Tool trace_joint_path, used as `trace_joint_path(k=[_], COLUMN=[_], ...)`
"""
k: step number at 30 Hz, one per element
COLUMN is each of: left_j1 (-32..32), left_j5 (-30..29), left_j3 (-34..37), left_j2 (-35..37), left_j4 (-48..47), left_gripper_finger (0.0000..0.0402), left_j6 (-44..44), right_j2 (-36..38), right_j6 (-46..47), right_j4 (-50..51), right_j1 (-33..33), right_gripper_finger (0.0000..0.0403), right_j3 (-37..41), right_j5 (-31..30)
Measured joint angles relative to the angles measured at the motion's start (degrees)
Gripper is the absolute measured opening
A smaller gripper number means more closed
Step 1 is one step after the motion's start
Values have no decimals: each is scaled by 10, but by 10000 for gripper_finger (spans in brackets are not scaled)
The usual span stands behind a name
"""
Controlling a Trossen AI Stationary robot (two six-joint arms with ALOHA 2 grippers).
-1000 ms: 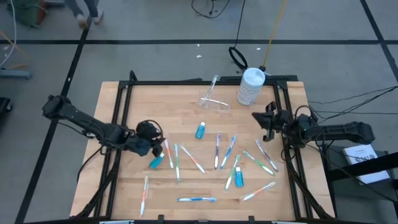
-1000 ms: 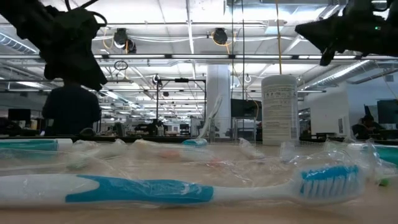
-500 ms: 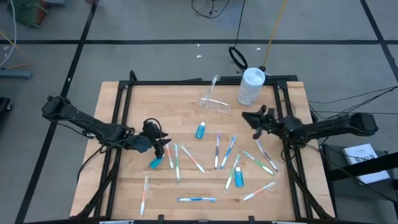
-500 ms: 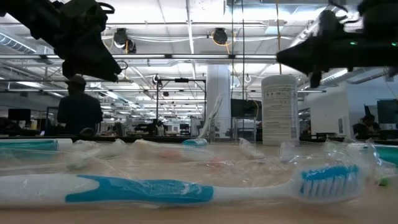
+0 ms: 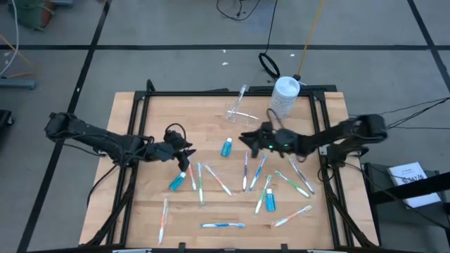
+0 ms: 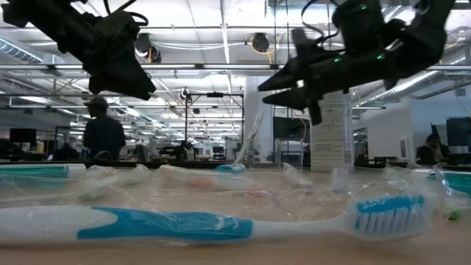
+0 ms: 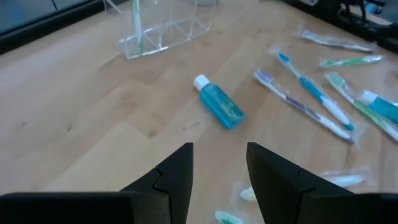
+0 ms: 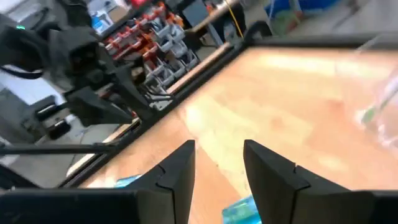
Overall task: Pick & Place toothbrushing station
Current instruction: Put the blue mouthwash into the transparent organizer
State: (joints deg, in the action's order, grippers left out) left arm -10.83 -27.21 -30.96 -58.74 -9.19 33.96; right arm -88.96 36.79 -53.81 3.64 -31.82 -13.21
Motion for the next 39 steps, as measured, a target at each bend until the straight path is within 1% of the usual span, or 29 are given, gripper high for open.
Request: trace_joint_path(k=[1,3,5,8,10,12,16,17,20,24,27,29,32,35,39], left_j1=[5,14,23,33,39,44,48,48,45,34,23,19,14,12,9], left_j5=[4,13,27,51,58,65,67,68,74,98,100,96,93,92,92], left_j3=[0,0,0,0,0,0,0,0,0,0,0,0,0,0,0], left_j2=[0,0,0,0,0,0,0,0,-2,-2,-2,-2,-2,-2,-2], left_j4=[5,13,26,41,42,48,50,49,47,48,48,48,48,48,49], left_gripper_finger=[152,152,152,152,152,152,152,152,152,152,152,152,152,152,152], left_j6=[-7,-24,-38,-56,-64,-67,-67,-67,-59,-51,-45,-35,-24,-11,-3], right_j2=[-20,-54,-79,-97,-97,-89,-85,-85,-84,-85,-85,-97,-121,-150,-180], right_j6=[6,-14,-45,-149,-230,-298,-405,-428,-498,-551,-569,-575,-583,-610,-624], right_j4=[-1,-1,5,5,35,122,354,397,467,485,476,452,419,383,394], right_j1=[0,0,-3,-9,-12,-12,-2,1,12,31,46,51,57,59,62], right_gripper_finger=[131,131,131,131,130,130,130,130,130,131,140,152,176,203,234], right_j3=[-14,-39,-65,-113,-150,-192,-274,-288,-297,-284,-275,-271,-265,-267,-265], right_j5=[0,7,34,105,141,156,162,163,164,167,203,225,240,239,239])
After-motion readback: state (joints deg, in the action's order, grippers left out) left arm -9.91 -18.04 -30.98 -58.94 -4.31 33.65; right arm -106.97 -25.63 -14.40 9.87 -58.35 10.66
